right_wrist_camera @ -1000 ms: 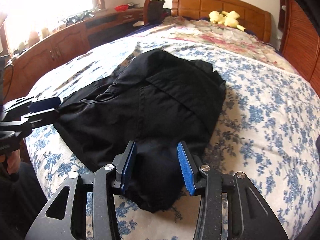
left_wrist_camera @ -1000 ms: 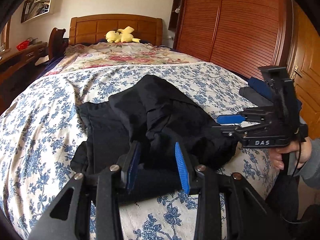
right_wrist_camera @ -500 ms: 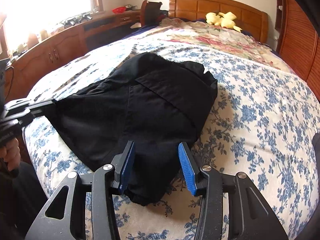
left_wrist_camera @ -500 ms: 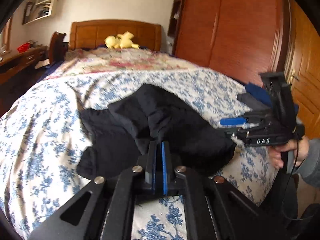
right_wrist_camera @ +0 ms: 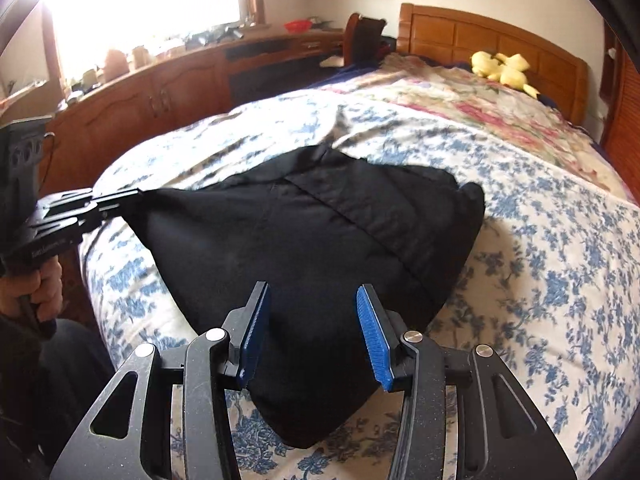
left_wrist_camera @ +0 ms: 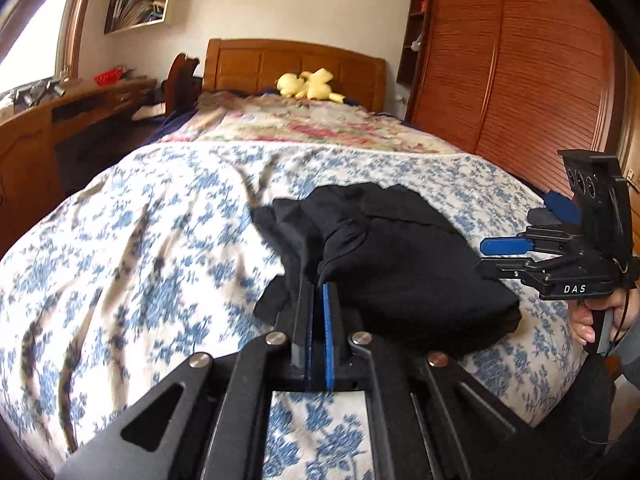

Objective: Fold large clothes

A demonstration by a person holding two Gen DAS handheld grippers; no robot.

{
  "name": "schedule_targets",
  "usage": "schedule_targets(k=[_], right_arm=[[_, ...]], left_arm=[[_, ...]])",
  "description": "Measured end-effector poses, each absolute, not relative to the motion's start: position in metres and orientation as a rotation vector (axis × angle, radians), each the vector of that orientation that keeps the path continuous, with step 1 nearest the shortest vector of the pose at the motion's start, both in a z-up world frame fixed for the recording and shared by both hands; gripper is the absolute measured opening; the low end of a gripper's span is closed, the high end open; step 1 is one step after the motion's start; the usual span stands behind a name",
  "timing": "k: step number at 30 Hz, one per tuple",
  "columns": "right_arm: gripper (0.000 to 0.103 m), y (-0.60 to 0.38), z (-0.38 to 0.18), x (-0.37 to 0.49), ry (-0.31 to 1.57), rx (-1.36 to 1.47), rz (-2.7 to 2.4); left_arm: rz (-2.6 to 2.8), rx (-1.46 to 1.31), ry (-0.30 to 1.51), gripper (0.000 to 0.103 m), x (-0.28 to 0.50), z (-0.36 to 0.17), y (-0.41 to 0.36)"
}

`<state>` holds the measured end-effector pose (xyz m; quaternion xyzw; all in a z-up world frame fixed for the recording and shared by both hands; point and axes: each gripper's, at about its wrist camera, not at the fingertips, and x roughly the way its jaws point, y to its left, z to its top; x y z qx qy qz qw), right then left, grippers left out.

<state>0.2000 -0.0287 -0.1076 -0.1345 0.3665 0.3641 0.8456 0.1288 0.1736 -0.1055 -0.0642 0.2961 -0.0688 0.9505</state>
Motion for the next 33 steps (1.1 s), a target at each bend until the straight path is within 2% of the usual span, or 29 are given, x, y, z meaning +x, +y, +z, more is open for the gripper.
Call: schedule_targets(k=[8, 14, 19, 21, 24, 31, 33], right_arm=[[0.046, -0.032, -0.157, 0.216, 0.897, -0.252, 0.774], [0.046, -0.026, -0.146, 0.217, 0.889, -0.315, 0.784], [0.046, -0.034, -0.125, 0.238, 0.835, -0.337, 0.734], [0.046, -0.037, -0.12, 0.254, 0.812, -0.351, 0.698], [0.046, -0.043, -0.117, 0.287, 0.791, -0.333, 0.65], [0.048, -0.049, -0.129, 0.356, 0.838, -0.282, 0.58], [0.053, -0.048, -0.136, 0.369, 0.86, -0.262, 0.582]], left_arm=[[-0.13, -0.103, 0.655, 0.003, 0.137, -0.12, 0.166], [-0.133, -0.133, 0.661, 0.006, 0.137, -0.121, 0.174], [-0.147, -0.12, 0.656, 0.012, 0.127, -0.119, 0.177], [-0.166, -0.122, 0.664, 0.022, 0.123, -0.123, 0.178], [-0.166, -0.109, 0.698, 0.029, 0.121, -0.132, 0.177], [-0.159, -0.078, 0.771, 0.033, 0.131, -0.15, 0.167], [-0.159, -0.079, 0.788, 0.034, 0.136, -0.155, 0.165]])
